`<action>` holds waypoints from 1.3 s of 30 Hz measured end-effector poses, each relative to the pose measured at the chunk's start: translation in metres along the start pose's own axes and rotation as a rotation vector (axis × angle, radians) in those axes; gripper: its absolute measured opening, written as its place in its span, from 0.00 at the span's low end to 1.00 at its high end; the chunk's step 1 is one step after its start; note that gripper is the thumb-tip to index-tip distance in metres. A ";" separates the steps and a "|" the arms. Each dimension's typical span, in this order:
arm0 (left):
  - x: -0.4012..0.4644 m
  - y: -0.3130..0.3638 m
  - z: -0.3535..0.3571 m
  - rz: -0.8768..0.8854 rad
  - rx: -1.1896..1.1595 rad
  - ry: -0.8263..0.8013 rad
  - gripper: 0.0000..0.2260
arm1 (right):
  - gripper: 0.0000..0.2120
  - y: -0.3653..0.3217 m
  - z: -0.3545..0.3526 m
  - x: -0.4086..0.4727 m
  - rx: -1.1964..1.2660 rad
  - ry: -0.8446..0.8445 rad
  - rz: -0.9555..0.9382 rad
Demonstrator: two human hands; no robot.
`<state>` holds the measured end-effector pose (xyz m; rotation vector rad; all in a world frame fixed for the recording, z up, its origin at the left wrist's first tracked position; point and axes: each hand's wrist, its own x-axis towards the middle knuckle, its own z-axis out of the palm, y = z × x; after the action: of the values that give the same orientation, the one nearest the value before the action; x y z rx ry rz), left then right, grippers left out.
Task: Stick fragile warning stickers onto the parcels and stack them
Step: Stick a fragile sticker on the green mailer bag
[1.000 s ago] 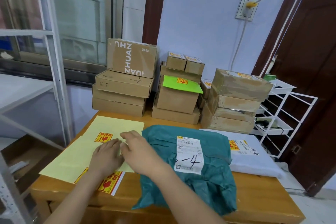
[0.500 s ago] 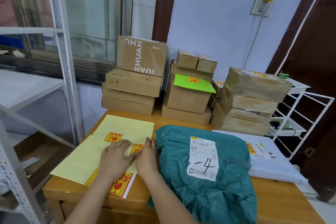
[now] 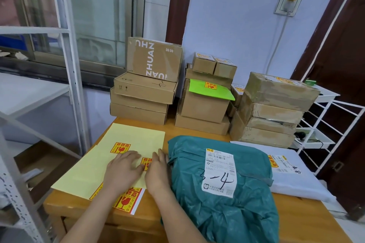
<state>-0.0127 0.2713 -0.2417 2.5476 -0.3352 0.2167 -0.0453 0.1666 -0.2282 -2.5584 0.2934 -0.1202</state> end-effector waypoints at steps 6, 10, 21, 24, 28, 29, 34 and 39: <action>0.015 -0.005 -0.012 0.010 -0.027 -0.041 0.16 | 0.29 0.001 -0.001 -0.001 -0.064 0.005 -0.026; 0.025 -0.017 -0.015 -0.066 0.121 0.071 0.22 | 0.27 0.000 -0.001 -0.001 -0.030 0.026 -0.002; 0.032 -0.036 -0.010 -0.142 0.194 0.024 0.30 | 0.25 0.002 -0.002 -0.003 0.077 0.109 -0.128; 0.031 -0.036 -0.009 -0.134 0.171 0.063 0.28 | 0.21 -0.004 0.000 -0.006 0.096 0.101 -0.284; 0.030 -0.034 -0.010 -0.107 0.163 0.120 0.23 | 0.19 -0.016 -0.001 0.005 0.134 0.043 -0.331; 0.029 -0.033 -0.010 -0.097 0.171 0.133 0.22 | 0.19 -0.019 -0.002 0.010 0.136 0.039 -0.332; 0.027 -0.033 -0.011 -0.040 0.199 0.180 0.20 | 0.20 -0.023 0.004 0.030 0.096 0.094 -0.330; 0.028 -0.034 -0.011 0.011 0.193 0.202 0.17 | 0.21 -0.013 0.017 0.034 0.086 0.131 -0.315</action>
<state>0.0228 0.2994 -0.2432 2.6832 -0.2609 0.5293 -0.0075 0.1783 -0.2347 -2.4971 -0.0678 -0.4099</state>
